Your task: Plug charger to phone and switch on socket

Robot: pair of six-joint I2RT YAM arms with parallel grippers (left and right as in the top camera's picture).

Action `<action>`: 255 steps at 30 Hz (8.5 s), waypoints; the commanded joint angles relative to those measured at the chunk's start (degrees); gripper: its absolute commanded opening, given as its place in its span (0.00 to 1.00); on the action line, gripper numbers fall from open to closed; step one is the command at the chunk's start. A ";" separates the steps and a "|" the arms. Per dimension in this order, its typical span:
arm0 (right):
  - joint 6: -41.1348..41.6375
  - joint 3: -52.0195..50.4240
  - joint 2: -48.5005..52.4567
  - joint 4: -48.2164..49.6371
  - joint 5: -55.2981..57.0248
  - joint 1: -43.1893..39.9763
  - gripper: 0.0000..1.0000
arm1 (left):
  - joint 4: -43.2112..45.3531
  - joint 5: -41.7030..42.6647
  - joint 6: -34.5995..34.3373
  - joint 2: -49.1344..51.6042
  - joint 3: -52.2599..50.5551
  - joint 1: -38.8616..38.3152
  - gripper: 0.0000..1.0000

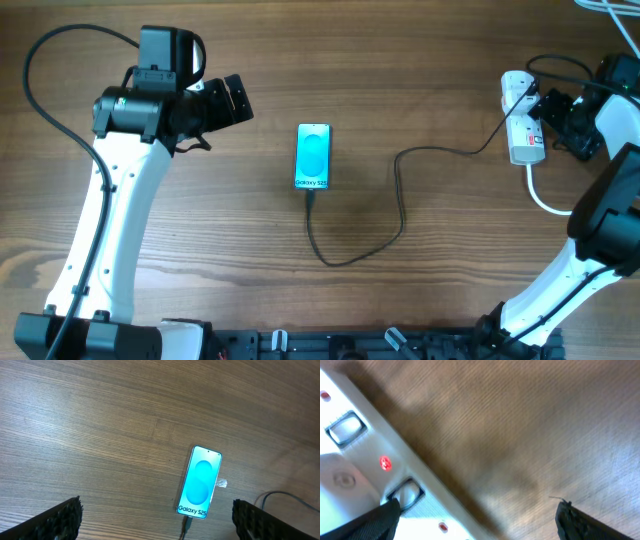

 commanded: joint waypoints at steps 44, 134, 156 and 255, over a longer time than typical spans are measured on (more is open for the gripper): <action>9.20 -30.36 -84.54 -14.51 0.76 6.78 1.00 | -0.04 -0.79 -0.48 0.07 0.13 0.15 1.00; -19.10 -85.40 -119.89 39.04 -1.51 26.60 1.00 | -0.02 -0.79 -0.48 0.07 0.13 0.15 1.00; -19.34 -85.40 -119.80 39.23 -1.70 26.60 1.00 | -0.04 -0.79 -0.48 0.07 0.13 0.15 1.00; -19.32 -85.40 -119.80 39.23 -1.70 26.60 1.00 | 49.62 3.96 14.45 -59.52 -70.01 4.20 1.00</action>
